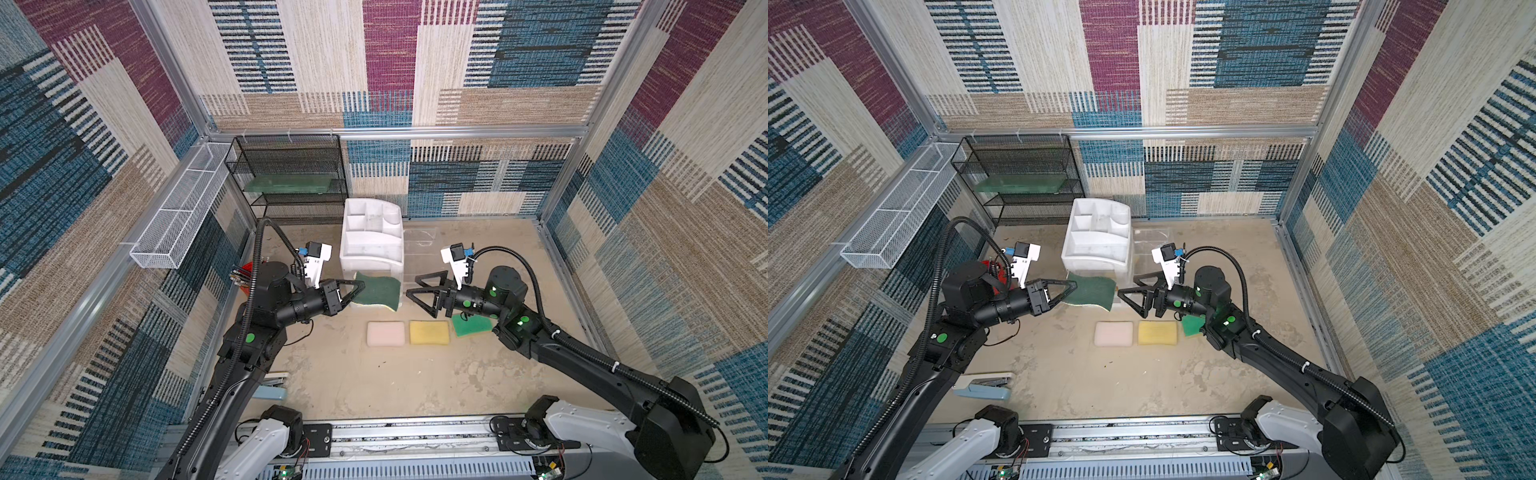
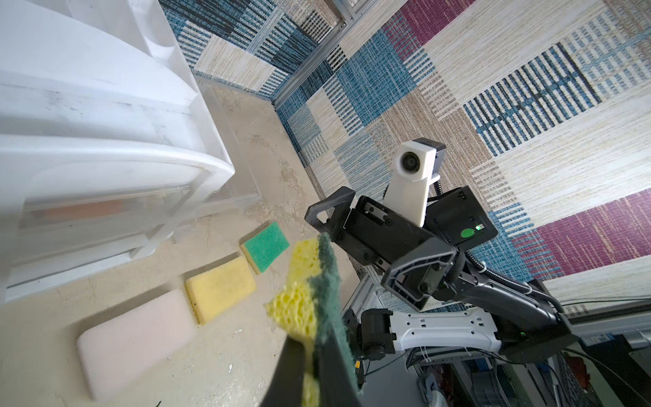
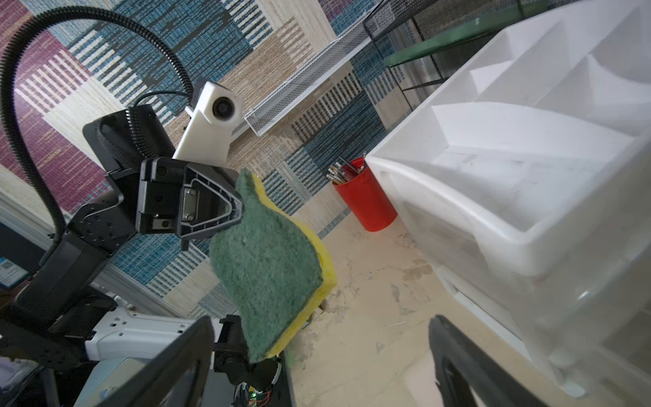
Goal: Take the sponge out of the drawer
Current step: Pick up the sponge from the drawer.
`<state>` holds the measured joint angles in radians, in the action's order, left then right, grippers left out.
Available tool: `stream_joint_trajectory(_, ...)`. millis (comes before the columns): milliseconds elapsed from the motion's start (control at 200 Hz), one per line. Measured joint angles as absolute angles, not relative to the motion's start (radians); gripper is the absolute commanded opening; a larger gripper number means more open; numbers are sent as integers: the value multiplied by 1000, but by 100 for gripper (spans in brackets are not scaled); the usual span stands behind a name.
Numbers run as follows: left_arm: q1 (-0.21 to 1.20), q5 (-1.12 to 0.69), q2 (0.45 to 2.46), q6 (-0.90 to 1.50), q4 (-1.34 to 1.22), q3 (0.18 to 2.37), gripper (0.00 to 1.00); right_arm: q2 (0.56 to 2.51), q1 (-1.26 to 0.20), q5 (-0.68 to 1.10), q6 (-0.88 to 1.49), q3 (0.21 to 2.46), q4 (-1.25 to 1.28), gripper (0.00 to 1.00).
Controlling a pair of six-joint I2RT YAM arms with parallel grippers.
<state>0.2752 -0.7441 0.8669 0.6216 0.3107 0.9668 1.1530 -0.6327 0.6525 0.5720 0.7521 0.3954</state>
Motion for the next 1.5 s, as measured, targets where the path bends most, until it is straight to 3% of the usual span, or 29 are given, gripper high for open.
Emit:
stream_joint_trajectory(170,275,-772,867,629,273,958,0,1182,-662,699,602,751,476,99)
stream_joint_trajectory(446,275,-818,862,652,221,945,0,1249,-676,708,628,776,517,82)
stream_joint_trajectory(811,275,-822,864,662,197,931,0,1285,-711,726,632,804,557,28)
stream_joint_trajectory(951,273,-820,864,662,197,931,0,1284,-719,723,630,815,556,1)
stream_joint_trajectory(1022,273,-818,864,662,192,931,0,1279,-720,722,626,818,554,0)
stream_joint_trajectory(1057,273,-818,865,662,189,931,9,1277,-722,716,623,819,550,0)
stream_joint_trajectory(1122,273,-817,865,662,189,931,33,1274,-725,709,614,828,529,0)
stream_joint_trajectory(1157,273,-814,865,662,189,931,54,1273,-728,703,607,834,513,0)
stream_joint_trajectory(1182,273,-815,866,662,189,931,75,1272,-730,703,601,839,503,0)
stream_joint_trajectory(1237,274,-815,870,662,191,931,98,1270,-734,705,586,851,486,0)
stream_joint_trajectory(1502,271,-785,868,659,233,947,100,1199,-718,625,487,883,292,0)
